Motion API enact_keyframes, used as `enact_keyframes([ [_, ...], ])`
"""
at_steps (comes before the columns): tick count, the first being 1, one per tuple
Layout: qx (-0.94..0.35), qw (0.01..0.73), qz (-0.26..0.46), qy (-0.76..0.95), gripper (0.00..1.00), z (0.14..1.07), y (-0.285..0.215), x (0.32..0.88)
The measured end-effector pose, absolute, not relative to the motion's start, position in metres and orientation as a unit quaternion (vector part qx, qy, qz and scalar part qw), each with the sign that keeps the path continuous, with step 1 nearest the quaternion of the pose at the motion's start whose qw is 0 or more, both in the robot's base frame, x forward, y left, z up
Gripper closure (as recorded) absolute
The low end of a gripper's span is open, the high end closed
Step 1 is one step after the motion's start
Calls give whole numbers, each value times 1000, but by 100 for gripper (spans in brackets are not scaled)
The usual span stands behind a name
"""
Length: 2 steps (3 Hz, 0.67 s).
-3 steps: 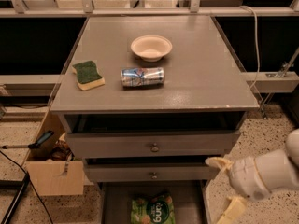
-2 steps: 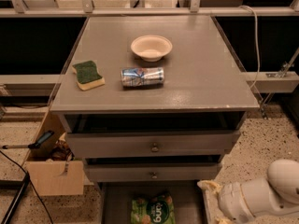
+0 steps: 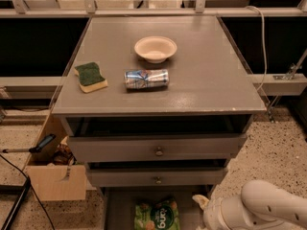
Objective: Pick green rice chip bag from bottom drawer and place on counter
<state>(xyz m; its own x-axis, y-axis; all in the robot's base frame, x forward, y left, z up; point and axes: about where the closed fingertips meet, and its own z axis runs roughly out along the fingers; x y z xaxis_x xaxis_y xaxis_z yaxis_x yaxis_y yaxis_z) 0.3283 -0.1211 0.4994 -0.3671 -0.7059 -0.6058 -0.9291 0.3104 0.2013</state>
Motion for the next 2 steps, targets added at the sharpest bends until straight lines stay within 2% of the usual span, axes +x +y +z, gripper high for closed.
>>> enact_keyframes([
  [1, -513, 213, 244, 795, 0, 478, -110, 357],
  [2, -513, 215, 242, 795, 0, 480, -109, 355],
])
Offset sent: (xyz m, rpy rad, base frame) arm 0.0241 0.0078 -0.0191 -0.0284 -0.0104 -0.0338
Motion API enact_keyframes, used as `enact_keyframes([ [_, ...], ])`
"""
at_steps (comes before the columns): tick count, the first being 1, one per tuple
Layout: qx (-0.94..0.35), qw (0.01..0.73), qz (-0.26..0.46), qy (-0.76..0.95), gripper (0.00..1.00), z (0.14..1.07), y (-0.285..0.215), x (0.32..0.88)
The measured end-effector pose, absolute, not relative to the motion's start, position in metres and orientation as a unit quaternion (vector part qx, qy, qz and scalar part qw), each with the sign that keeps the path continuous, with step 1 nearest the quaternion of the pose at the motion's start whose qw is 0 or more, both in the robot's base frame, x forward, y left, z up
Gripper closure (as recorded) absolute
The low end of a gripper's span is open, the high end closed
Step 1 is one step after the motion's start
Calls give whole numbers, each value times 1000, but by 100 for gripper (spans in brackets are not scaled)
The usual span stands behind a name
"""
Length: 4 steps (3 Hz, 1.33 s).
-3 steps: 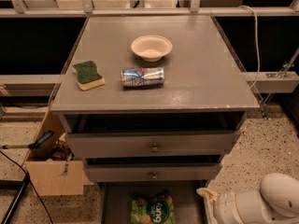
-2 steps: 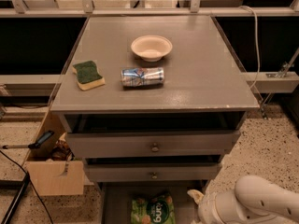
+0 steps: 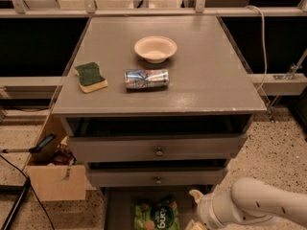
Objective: Pick green rice chip bag from bottom drawer and place on counter
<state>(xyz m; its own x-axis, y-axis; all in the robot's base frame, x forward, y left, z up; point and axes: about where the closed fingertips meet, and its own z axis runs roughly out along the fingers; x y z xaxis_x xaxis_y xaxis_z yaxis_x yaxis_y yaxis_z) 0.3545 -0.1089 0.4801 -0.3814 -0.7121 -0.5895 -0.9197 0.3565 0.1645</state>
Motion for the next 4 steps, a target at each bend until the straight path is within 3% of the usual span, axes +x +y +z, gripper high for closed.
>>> enact_keyframes([
  [2, -465, 287, 237, 803, 0, 438, -114, 403],
  [4, -434, 323, 298, 787, 0, 400, -148, 409],
])
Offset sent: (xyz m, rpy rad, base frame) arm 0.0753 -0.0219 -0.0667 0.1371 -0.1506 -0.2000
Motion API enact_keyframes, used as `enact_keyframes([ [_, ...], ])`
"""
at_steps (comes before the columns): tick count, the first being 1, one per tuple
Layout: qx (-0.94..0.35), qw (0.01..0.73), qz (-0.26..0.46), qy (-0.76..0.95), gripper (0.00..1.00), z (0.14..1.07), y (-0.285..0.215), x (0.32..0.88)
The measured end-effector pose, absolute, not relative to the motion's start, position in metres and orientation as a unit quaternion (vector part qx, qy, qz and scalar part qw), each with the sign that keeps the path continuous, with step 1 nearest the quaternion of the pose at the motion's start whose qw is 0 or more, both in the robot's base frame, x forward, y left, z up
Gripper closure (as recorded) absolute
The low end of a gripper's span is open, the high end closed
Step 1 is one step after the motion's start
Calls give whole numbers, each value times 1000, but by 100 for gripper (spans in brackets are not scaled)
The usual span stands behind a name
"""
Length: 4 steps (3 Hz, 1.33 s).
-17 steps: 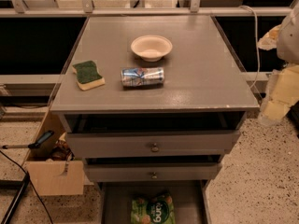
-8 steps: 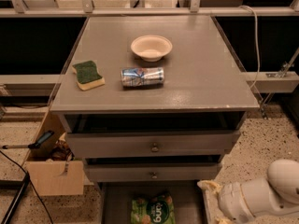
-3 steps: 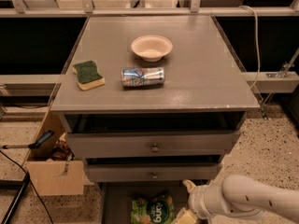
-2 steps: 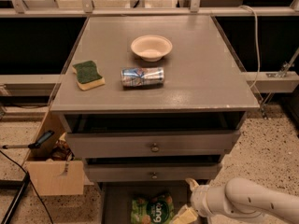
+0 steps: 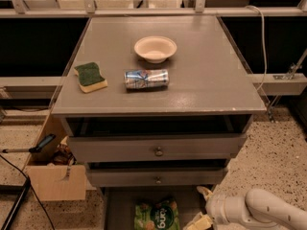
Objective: Pick green rice chip bag from bottom drawer and place on counter
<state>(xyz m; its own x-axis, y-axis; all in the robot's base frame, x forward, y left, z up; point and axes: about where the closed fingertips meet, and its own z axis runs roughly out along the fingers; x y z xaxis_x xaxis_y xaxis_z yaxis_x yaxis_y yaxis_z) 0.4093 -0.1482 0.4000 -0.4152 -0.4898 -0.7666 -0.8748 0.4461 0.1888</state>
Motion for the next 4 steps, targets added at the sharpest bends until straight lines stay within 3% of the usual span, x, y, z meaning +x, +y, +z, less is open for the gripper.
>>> enact_keyframes([
  [2, -446, 326, 301, 778, 0, 400, -136, 410],
  [4, -432, 337, 343, 763, 0, 310, -114, 384],
])
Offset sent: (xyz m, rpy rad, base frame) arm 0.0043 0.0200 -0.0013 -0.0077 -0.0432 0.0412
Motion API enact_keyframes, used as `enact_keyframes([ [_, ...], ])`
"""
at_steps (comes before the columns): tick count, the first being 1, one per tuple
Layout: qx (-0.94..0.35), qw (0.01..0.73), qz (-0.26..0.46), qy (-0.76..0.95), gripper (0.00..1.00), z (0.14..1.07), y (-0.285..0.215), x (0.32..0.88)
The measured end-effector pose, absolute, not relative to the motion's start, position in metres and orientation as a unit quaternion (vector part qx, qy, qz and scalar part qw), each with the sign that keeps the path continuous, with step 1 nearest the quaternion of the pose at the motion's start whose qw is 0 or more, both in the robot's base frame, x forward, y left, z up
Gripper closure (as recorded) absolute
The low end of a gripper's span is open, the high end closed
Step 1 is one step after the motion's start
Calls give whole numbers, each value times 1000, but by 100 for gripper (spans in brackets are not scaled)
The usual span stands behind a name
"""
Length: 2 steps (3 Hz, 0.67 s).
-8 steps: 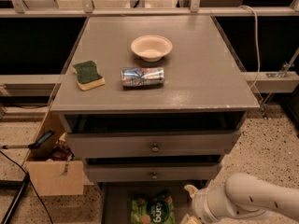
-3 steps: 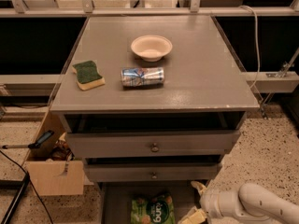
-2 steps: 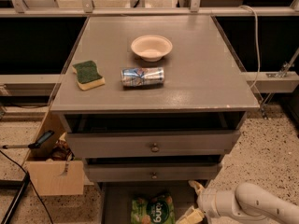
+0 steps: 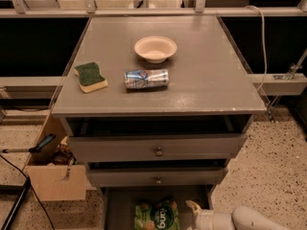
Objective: Pick green rice chip bag from bottom drawer and place on counter
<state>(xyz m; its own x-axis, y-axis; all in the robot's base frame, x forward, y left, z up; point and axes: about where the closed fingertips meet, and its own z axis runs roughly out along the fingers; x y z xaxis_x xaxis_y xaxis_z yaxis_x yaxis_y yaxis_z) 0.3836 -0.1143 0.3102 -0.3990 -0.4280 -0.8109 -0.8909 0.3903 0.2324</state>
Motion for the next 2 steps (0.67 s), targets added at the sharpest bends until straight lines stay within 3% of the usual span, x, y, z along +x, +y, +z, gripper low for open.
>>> enact_keyframes([
  [1, -417, 332, 359, 766, 0, 263, -109, 380],
  [2, -411, 325, 371, 767, 0, 221, -72, 418],
])
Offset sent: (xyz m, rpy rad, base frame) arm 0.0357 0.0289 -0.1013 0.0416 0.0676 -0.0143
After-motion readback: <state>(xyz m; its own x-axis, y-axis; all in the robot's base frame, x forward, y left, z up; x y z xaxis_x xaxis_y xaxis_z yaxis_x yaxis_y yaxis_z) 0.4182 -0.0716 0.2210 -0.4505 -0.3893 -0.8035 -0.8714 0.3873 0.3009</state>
